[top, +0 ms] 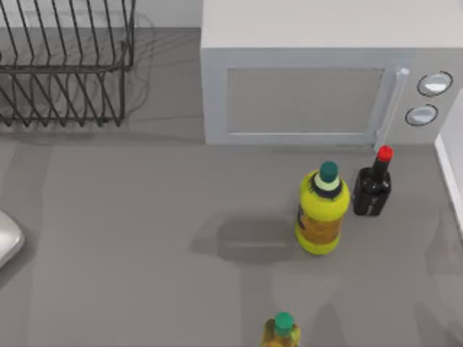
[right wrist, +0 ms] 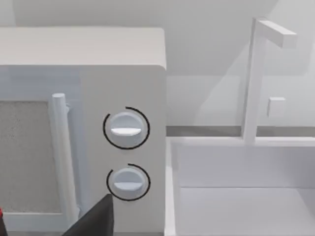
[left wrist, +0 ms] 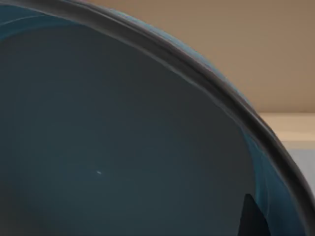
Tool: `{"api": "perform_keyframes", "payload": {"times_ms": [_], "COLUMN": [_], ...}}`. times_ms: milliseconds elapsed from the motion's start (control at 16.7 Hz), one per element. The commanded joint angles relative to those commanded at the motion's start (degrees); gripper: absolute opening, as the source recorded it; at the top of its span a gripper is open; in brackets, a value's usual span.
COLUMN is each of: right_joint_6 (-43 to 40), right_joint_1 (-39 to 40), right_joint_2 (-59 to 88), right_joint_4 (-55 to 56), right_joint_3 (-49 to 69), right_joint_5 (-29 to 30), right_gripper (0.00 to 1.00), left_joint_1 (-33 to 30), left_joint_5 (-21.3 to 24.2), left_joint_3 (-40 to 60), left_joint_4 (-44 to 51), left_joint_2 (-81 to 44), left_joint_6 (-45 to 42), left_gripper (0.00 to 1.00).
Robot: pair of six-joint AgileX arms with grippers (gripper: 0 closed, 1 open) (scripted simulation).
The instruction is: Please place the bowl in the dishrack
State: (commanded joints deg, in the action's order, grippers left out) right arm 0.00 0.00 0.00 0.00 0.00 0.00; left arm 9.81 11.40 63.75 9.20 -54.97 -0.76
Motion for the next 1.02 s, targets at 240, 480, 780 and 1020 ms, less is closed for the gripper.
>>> {"api": "perform_keyframes", "payload": {"times_ms": [240, 480, 780, 1020], "right_joint_6": [0.0, 0.0, 0.0, 0.0], "right_joint_1": [0.0, 0.0, 0.0, 0.0], "right_joint_2": [0.0, 0.0, 0.0, 0.0], "right_joint_4": [0.0, 0.0, 0.0, 0.0], "right_joint_3": [0.0, 0.0, 0.0, 0.0], "right_joint_5": [0.0, 0.0, 0.0, 0.0], "right_gripper": [1.00, 1.00, 1.00, 1.00], "left_joint_1": [-1.2, -3.0, -5.2, -6.0], "left_joint_5": [-1.1, -2.6, -4.6, -5.4], "left_joint_3": [-1.3, -4.4, -9.0, -10.8], "left_joint_4": [-12.9, -31.7, -51.4, -56.8], "left_joint_2": [-12.0, -26.8, -41.2, -45.6], "left_joint_6": [-0.1, -0.4, -0.3, -0.1], "left_gripper": [0.00, 0.00, 0.00, 0.00]}}
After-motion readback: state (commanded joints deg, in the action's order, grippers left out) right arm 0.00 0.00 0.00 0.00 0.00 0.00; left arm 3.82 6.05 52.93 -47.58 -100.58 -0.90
